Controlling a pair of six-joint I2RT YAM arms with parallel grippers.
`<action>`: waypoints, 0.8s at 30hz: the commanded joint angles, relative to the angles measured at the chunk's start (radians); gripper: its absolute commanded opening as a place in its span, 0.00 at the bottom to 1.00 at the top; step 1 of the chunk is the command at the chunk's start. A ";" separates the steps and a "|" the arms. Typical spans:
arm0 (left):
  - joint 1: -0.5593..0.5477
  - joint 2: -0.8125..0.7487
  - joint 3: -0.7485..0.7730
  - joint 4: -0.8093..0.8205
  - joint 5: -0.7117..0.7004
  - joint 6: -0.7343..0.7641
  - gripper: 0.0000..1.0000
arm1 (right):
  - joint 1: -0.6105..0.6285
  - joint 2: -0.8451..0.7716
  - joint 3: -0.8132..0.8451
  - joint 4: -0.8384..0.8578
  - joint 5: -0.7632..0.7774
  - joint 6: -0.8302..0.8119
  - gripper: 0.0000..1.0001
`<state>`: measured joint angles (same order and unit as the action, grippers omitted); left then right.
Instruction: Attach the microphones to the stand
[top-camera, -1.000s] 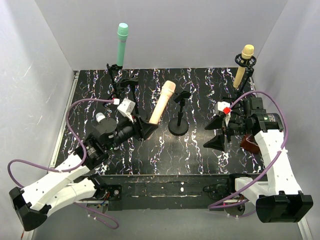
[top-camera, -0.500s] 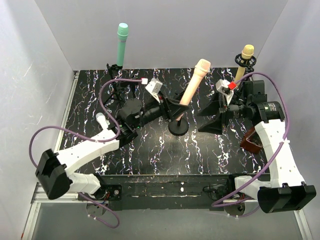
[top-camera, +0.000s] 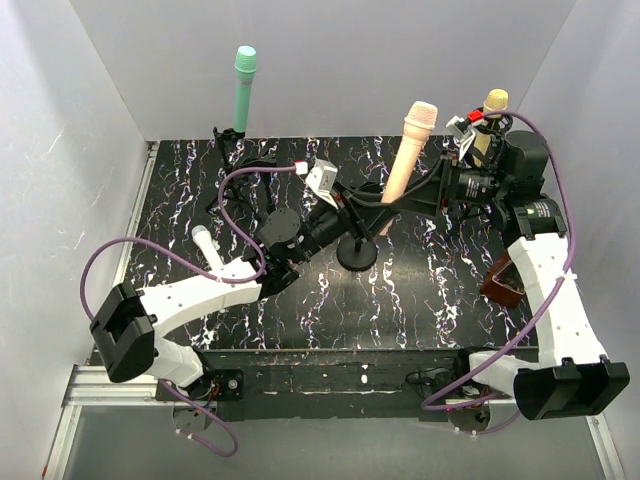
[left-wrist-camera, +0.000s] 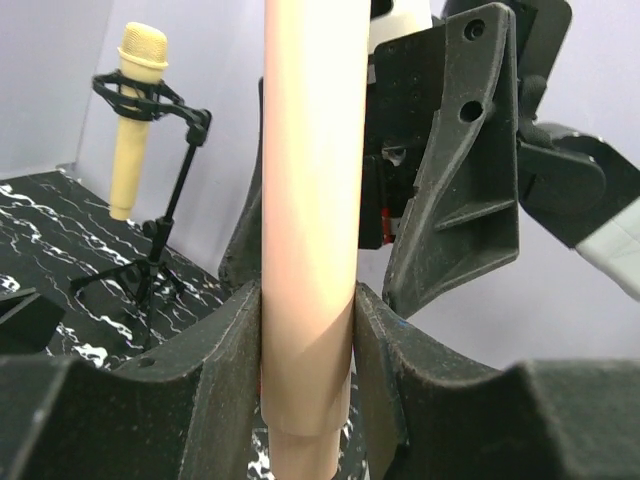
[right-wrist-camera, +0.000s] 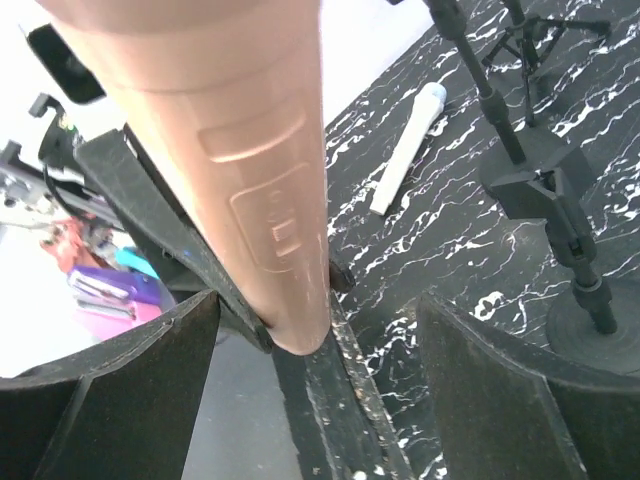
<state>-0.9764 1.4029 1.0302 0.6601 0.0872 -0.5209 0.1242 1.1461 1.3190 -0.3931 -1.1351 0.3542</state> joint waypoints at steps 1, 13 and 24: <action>-0.034 0.027 0.045 0.072 -0.105 0.007 0.00 | -0.006 0.027 0.020 0.233 0.048 0.300 0.83; -0.091 0.088 0.085 0.085 -0.240 0.024 0.00 | 0.035 0.037 -0.049 0.350 0.017 0.359 0.57; -0.096 0.090 0.080 0.101 -0.245 -0.011 0.02 | 0.035 0.014 -0.103 0.416 -0.006 0.339 0.04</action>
<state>-1.0752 1.5108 1.0706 0.7124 -0.1715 -0.5331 0.1539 1.1816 1.1969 -0.0139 -1.0985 0.6941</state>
